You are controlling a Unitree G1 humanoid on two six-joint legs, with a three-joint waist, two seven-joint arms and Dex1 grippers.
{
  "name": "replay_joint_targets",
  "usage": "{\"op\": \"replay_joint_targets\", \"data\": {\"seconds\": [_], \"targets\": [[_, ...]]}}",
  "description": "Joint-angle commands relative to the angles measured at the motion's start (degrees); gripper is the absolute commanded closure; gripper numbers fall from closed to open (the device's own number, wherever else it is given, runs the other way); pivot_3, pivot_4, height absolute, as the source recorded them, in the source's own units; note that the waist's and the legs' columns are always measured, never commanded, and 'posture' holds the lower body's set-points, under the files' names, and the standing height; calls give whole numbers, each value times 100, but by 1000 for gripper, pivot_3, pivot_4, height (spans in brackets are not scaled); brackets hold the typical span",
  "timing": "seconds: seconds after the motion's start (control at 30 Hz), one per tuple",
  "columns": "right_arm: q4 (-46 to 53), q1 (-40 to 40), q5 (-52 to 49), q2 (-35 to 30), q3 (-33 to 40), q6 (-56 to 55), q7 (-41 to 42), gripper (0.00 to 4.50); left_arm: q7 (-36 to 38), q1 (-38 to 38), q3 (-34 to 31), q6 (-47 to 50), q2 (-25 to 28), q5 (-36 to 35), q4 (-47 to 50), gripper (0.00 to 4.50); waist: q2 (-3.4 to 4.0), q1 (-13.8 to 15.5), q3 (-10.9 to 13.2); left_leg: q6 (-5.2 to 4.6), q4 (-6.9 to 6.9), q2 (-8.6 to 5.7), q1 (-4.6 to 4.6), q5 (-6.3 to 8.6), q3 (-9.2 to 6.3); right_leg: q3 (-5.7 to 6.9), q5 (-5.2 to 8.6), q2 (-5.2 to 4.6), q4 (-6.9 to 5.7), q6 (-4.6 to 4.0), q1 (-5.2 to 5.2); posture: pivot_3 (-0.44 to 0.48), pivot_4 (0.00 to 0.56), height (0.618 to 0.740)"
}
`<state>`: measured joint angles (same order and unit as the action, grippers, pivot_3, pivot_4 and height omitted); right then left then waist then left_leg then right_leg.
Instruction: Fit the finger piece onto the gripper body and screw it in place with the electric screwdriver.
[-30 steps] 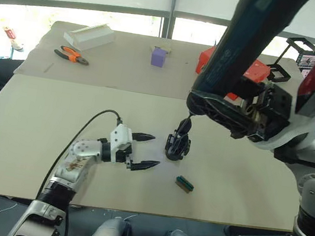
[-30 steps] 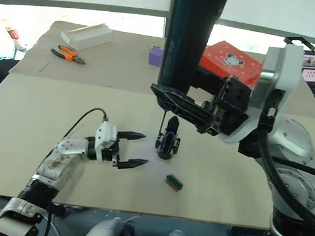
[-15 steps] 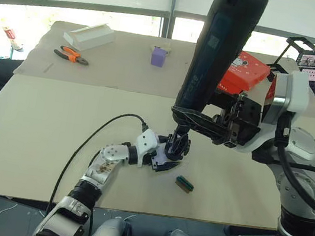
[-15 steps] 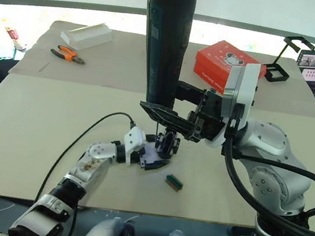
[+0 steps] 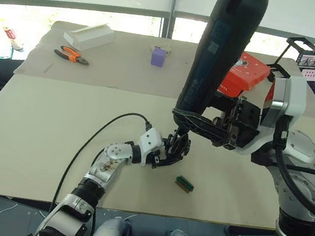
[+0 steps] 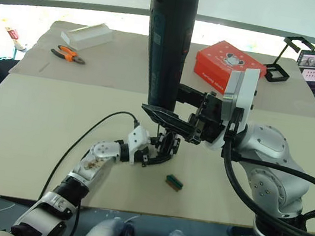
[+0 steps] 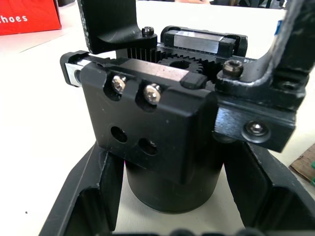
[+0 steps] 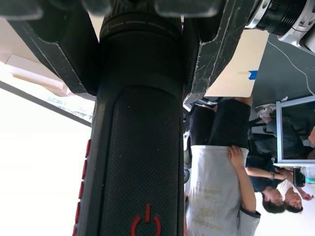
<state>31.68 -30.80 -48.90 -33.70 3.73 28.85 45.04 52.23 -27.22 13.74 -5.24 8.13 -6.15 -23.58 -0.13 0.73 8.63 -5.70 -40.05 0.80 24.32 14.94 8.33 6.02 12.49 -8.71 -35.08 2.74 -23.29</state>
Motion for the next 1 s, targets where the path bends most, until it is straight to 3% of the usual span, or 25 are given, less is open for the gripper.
{"op": "replay_joint_targets", "data": {"seconds": [0.03, 0.43, 0.57, 1.0], "targets": [[258, -104, -301, -84, 356, -66, 16, 2585, 342, -167, 65, -263, -18, -100, -198, 2055, 0, 2, 0, 0, 0, 0, 0, 0, 0, 0, 0, 0, 1, 0, 0, 0, 150, 740], [348, -128, -613, -235, 403, 79, -57, 2585, 966, -834, -112, -576, -19, -186, -1342, 2055, -2, 13, 1, -2, -2, -1, 2, 1, 0, 2, -1, -3, 2, -1, 1, 0, 150, 740], [394, -123, -678, -233, 409, 126, -78, 2585, 921, -733, -132, -706, 10, -97, -1227, 167, -1, 7, 1, -3, -2, -1, 2, 1, -1, 2, -1, -3, 1, 0, 0, 0, 150, 740], [370, -156, -636, -228, 276, 108, -69, 2585, 350, -7, -119, -261, 15, -94, -101, 72, -1, -3, 1, -2, -1, 0, 1, 1, -3, 1, -2, -4, 1, -1, -1, 0, 150, 740]]}}
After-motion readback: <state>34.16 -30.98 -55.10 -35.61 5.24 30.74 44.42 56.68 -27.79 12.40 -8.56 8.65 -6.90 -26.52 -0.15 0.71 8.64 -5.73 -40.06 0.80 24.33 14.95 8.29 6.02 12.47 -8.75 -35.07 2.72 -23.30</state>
